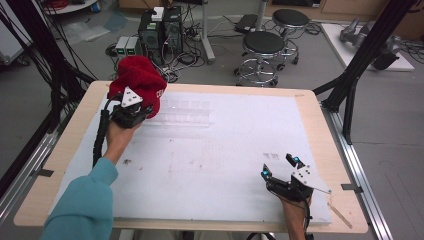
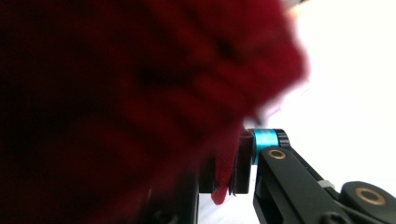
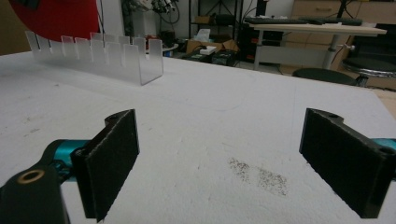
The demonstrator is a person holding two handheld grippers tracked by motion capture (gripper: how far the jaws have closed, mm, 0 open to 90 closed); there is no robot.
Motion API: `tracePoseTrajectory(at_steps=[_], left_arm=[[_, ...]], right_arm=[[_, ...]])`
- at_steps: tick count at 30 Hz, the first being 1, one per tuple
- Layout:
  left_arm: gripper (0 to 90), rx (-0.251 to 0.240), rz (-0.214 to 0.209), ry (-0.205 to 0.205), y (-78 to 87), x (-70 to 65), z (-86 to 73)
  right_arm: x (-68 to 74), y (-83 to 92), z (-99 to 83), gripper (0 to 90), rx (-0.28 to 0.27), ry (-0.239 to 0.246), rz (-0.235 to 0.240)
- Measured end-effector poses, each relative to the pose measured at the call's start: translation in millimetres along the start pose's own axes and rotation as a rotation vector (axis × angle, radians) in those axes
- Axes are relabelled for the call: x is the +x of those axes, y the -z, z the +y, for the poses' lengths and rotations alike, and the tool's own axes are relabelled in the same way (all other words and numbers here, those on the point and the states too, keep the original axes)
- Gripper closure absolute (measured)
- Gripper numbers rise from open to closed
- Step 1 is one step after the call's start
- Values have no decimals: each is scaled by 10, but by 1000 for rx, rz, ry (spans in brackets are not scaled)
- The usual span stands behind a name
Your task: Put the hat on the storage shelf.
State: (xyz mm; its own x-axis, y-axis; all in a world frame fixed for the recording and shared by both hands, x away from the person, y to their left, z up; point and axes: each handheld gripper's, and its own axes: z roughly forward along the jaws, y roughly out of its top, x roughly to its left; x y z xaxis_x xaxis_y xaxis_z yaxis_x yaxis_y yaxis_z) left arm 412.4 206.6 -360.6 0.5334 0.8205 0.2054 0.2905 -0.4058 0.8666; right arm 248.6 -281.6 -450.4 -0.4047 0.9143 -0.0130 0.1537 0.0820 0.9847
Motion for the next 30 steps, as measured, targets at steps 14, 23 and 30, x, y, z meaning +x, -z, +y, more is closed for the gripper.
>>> tracePoseTrajectory(at_steps=[14,23,30], left_arm=[[846,-6,-5,39,-81,-30,-263],[646,9,10,40,-89,-37,-266],[133,-18,-35,76,-43,-23,-310]], right_arm=[[1,4,-2,109,-3,1,0],[-6,9,-4,109,-8,-12,-2],[-6,10,-4,109,-8,-12,-2]])
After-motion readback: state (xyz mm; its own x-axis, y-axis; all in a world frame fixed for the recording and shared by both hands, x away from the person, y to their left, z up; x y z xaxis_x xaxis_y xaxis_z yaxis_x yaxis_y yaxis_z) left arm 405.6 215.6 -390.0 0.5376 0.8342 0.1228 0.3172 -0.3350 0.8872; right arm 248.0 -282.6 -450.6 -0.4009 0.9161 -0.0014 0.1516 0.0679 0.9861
